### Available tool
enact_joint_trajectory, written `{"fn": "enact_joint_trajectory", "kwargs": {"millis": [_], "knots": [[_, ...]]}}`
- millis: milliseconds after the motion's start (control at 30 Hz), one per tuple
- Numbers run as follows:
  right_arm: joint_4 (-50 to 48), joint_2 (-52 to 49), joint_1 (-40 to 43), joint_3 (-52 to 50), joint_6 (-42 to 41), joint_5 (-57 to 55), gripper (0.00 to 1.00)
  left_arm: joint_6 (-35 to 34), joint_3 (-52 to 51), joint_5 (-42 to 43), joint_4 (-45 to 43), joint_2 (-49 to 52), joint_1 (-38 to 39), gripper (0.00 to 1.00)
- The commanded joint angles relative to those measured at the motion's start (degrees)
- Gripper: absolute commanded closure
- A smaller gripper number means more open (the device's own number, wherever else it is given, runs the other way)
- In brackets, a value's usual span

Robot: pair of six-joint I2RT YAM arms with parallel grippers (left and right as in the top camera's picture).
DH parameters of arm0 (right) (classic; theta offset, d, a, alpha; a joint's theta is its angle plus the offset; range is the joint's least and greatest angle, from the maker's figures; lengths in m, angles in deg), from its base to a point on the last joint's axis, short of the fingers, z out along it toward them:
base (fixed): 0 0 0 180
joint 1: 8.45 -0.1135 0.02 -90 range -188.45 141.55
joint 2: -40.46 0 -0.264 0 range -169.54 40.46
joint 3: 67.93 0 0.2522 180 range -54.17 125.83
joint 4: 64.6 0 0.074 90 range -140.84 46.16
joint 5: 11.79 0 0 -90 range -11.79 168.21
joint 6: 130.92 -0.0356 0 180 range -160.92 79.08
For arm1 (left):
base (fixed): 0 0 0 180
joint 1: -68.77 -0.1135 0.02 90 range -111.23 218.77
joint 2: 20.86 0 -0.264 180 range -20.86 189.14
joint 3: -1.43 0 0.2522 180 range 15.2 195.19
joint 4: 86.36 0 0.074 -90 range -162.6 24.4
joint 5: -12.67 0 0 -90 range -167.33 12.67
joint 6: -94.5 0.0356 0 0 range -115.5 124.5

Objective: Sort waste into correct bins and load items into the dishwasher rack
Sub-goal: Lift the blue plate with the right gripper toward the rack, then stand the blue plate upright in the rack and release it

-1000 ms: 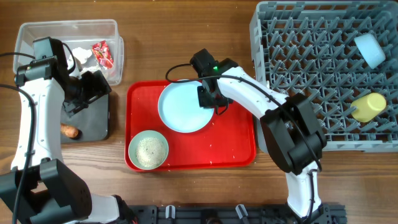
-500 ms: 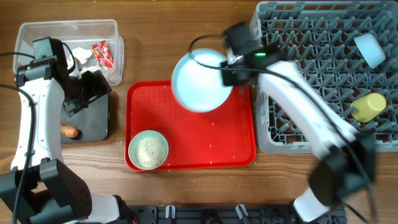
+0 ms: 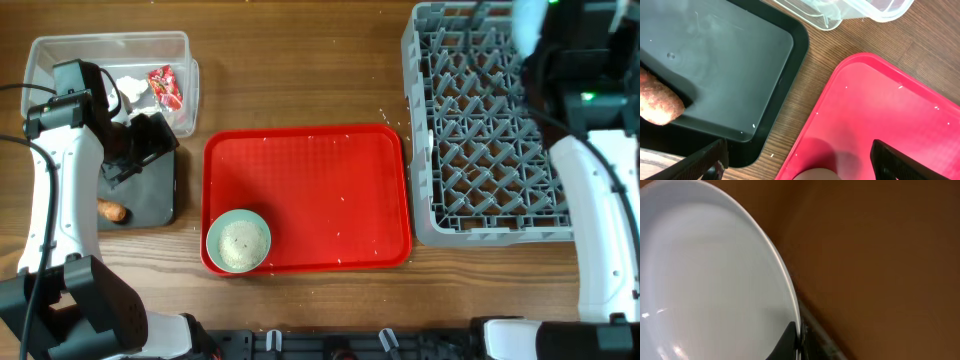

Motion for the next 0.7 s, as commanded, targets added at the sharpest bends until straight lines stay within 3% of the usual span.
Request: {"fn": "enact_joint_trajectory", "kwargs": {"millis": [0, 333, 667], "knots": [[-3.30, -3.63, 4.46, 0.63, 2.56, -7.06, 0.96, 0.26, 0.15, -0.09, 0.02, -1.09, -0.15, 0.09], [-13.20, -16.46, 10.71, 0.63, 7.91, -6.99, 0.96, -0.17, 0.15, 0.79, 0.02, -1.09, -0.15, 0.09], [-13.90, -21.55, 10.84, -0.37, 7.89, -2.58, 0.96, -0.15, 0.15, 0.76, 0.00, -1.09, -0.15, 0.09]]}}
